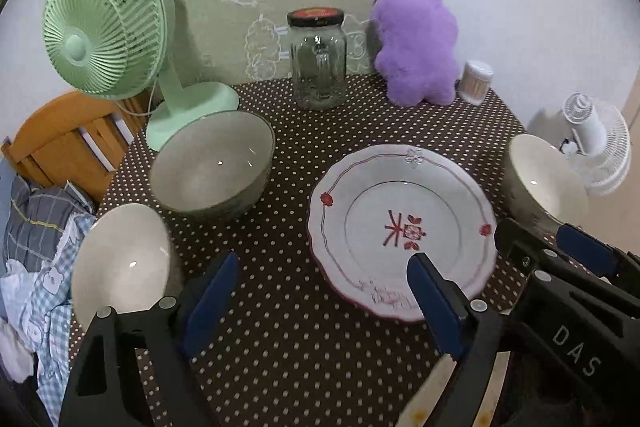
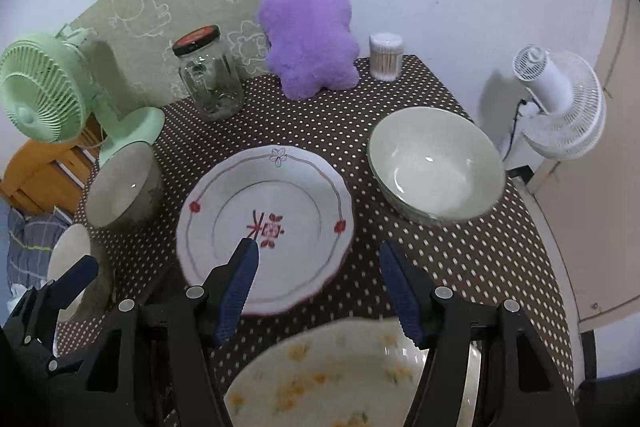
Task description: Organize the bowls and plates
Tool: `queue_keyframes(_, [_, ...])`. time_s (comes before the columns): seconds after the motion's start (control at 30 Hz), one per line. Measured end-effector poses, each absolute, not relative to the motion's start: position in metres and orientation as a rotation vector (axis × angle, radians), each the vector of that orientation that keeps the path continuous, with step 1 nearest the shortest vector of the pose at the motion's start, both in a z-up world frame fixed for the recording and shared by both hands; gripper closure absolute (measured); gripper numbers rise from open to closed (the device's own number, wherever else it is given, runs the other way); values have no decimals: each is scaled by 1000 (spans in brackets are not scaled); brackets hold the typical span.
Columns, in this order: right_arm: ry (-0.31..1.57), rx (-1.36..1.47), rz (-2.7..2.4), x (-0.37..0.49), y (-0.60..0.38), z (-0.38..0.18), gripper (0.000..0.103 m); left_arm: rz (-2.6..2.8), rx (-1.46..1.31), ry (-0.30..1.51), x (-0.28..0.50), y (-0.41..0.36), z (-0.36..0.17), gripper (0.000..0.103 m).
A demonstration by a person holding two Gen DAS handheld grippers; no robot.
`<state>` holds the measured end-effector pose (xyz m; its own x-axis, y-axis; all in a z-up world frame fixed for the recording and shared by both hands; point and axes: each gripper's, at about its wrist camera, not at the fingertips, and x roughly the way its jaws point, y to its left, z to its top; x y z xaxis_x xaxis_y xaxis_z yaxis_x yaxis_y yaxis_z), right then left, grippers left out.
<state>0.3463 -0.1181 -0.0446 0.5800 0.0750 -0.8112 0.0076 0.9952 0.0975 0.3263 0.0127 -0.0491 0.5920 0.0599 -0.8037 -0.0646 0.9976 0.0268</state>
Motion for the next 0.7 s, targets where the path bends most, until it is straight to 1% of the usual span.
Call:
queue_keyframes(0.17, [994,83,53,370,-114,-67,38,90,-10,985,347,11,-75,22])
queue_keyframes(0.4, [1055,55,44,389,-110,-97,38,70,8,1044,363,3,-100,23])
queue_keyframes(0.47, [1065,58,43,392,-110,-102,38,63,11,1054,368,1,-104,25])
queue_keyframes(0.57, [1075,35,22,398,-109,-109,45,55,11,1082,374,0,-112,36])
queue_keyframes(0.63, [1081,23,5,400,-109,-112,52,49,12,1080,376,0,-114,40])
queue_keyframes(0.67, [1084,24,2,401,-110,-113,53,42,19,1078,376,0,-113,43])
queue_keyframes(0.7, [1084,19,-2,401,-110,-114,55,41,28,1078,377,-1,-114,43])
